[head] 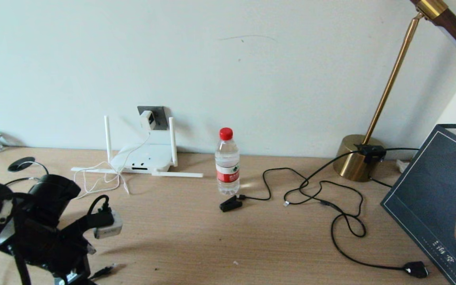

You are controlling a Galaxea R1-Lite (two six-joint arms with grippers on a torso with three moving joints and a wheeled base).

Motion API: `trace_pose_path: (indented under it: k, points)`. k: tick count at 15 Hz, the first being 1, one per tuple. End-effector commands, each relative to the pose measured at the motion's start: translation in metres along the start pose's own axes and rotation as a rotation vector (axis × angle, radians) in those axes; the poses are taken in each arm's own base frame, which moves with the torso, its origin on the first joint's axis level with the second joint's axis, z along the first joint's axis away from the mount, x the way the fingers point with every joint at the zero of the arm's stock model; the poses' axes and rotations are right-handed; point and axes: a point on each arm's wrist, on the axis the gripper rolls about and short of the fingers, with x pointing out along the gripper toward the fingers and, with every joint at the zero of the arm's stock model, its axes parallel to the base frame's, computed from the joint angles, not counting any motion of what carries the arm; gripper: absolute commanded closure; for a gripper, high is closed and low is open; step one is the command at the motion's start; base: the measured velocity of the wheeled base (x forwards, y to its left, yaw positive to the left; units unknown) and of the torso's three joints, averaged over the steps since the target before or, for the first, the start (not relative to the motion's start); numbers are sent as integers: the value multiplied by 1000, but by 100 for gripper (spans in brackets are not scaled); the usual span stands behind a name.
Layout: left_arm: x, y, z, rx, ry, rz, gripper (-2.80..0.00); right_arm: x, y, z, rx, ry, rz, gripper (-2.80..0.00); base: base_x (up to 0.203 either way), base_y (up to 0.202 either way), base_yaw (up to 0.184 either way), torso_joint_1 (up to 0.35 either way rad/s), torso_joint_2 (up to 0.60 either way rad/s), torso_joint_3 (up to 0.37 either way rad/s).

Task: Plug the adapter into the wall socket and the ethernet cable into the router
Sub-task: Pick up cable

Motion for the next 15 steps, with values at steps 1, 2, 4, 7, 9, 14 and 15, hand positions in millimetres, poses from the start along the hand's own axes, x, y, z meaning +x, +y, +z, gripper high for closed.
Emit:
trace_pose_path:
  k: [1, 2, 4, 7, 9, 14, 15]
  points:
    - [4, 2, 1, 7, 11, -11, -280, 0, 0, 0, 0, 1, 0, 0, 0, 0, 0, 0, 0, 0]
    - [4, 2, 0, 7, 12, -12, -280, 0, 0, 0, 0, 1, 0, 0, 0, 0, 0, 0, 0, 0]
    - [5, 3, -2, 11, 15, -12, 0, 0, 0, 0, 0, 1, 1, 0, 0, 0, 0, 0, 0, 0]
    - [5, 4, -4, 16, 19, -14, 0, 0, 0, 0, 0, 1, 0, 0, 0, 0, 0, 0, 0, 0]
    - [8, 4, -5, 12, 26, -23, 0, 0, 0, 0, 0, 1, 1, 0, 0, 0, 0, 0, 0, 0]
    - [1, -4, -8, 19, 1, -26, 0, 0, 0, 0, 0, 1, 1, 0, 0, 0, 0, 0, 0, 0]
    - [-5, -7, -8, 23, -33, -23, 0, 0, 0, 0, -1, 2, 0, 0, 0, 0, 0, 0, 0, 0]
